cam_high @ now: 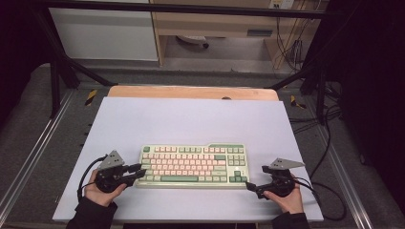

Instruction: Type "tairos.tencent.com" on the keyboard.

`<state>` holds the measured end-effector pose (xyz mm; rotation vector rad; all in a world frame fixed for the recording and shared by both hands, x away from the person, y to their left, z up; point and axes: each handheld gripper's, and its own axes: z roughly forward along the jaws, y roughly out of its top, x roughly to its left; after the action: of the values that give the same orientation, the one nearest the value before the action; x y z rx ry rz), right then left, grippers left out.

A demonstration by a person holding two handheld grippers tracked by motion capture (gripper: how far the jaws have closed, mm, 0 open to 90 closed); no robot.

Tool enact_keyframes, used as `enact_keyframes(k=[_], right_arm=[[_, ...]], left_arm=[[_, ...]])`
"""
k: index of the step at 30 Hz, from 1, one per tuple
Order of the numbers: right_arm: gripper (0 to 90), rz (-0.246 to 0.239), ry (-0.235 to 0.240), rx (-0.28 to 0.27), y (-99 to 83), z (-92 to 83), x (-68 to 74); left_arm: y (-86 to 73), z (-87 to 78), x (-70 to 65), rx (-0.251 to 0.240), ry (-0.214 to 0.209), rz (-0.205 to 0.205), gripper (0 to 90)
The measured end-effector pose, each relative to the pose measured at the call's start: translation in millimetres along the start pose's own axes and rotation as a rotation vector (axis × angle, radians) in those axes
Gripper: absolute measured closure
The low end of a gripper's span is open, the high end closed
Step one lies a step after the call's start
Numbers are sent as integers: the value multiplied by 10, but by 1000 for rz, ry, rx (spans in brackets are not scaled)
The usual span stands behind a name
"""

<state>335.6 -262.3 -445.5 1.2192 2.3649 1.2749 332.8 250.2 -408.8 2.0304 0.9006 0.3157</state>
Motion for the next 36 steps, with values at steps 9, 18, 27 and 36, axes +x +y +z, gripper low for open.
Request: enact_keyframes(k=[9, 18, 27, 36], right_arm=[[5, -6, 1, 4, -1, 8, -2], [5, -6, 1, 7, -3, 12, 1], [5, -8, 2, 7, -2, 11, 0], [5, -9, 3, 5, -3, 14, 0]], left_arm=[[114, 91, -63, 9, -1, 12, 826], [250, 238, -150, 15, -19, 33, 899], [348, 404, -226, 30, -29, 48, 900], [451, 556, -285, 34, -32, 51, 900]])
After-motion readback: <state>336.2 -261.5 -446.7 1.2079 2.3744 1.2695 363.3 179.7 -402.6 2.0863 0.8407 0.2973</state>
